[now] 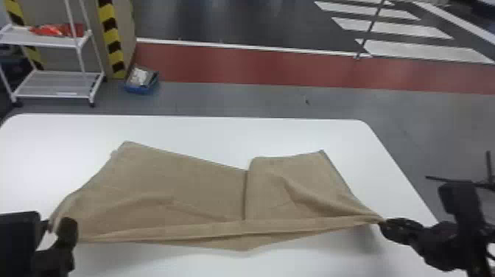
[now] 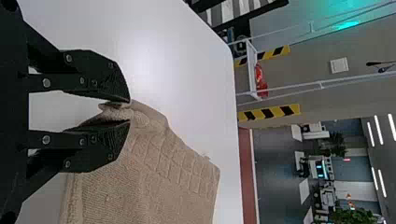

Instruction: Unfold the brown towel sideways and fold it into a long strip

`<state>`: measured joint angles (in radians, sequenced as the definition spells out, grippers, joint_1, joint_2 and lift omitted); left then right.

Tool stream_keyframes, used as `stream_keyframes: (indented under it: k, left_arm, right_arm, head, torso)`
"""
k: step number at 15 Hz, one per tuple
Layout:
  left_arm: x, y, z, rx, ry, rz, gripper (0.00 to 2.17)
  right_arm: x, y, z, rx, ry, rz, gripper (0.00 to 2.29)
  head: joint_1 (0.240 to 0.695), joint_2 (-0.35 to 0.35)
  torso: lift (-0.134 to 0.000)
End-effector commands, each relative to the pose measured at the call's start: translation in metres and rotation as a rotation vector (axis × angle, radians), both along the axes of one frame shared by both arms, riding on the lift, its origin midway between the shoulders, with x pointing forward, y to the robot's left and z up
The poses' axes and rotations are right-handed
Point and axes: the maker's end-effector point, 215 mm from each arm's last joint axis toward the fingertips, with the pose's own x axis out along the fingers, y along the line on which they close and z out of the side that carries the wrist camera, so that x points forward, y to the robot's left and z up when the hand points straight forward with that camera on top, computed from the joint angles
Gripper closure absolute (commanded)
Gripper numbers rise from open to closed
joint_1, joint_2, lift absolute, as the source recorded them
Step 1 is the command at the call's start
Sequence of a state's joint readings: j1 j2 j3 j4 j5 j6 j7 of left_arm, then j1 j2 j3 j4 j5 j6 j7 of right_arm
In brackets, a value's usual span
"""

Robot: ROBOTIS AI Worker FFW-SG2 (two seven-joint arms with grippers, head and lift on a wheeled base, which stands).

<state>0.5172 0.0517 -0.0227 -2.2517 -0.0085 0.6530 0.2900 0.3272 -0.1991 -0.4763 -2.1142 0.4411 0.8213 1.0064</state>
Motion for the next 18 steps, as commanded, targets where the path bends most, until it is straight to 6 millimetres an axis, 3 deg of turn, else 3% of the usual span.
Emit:
stream_keyframes:
  k: [1, 3, 6, 11, 15, 18]
  left_arm:
    - [-0.004, 0.005, 0.015, 0.008, -0.022, -0.002, 0.01]
    - [-0.006, 0.013, 0.025, 0.009, -0.036, -0.009, 0.02]
    - [-0.011, 0.025, 0.023, 0.056, -0.014, -0.064, 0.03]
    - [-0.014, 0.008, 0.011, 0.174, 0.043, -0.353, 0.14]
    - [-0.014, 0.004, 0.002, 0.169, 0.065, -0.397, 0.14]
    - [-0.001, -0.007, 0.0, 0.156, 0.055, -0.419, 0.14]
  right_arm:
    - [-0.004, -0.003, 0.008, -0.026, -0.013, 0.007, 0.0]
    - [0.0, -0.002, 0.021, -0.056, -0.047, 0.03, 0.01]
    - [-0.005, -0.003, 0.036, -0.174, -0.073, 0.121, 0.05]
    - [-0.019, -0.023, 0.037, -0.359, -0.038, 0.255, 0.07]
    - [-0.026, -0.036, 0.012, -0.474, 0.09, 0.355, 0.15]
    - [-0.04, -0.038, -0.006, -0.461, 0.177, 0.396, 0.28]
  head:
    - [0.695, -0.205]
    - [0.695, -0.208]
    - [0.695, -0.193]
    - [0.695, -0.218]
    - [0.695, -0.247]
    - [0.695, -0.267]
  torso:
    - [-0.12]
    - [-0.12]
    - [-0.12]
    - [-0.12]
    - [-0.12]
    - [-0.12]
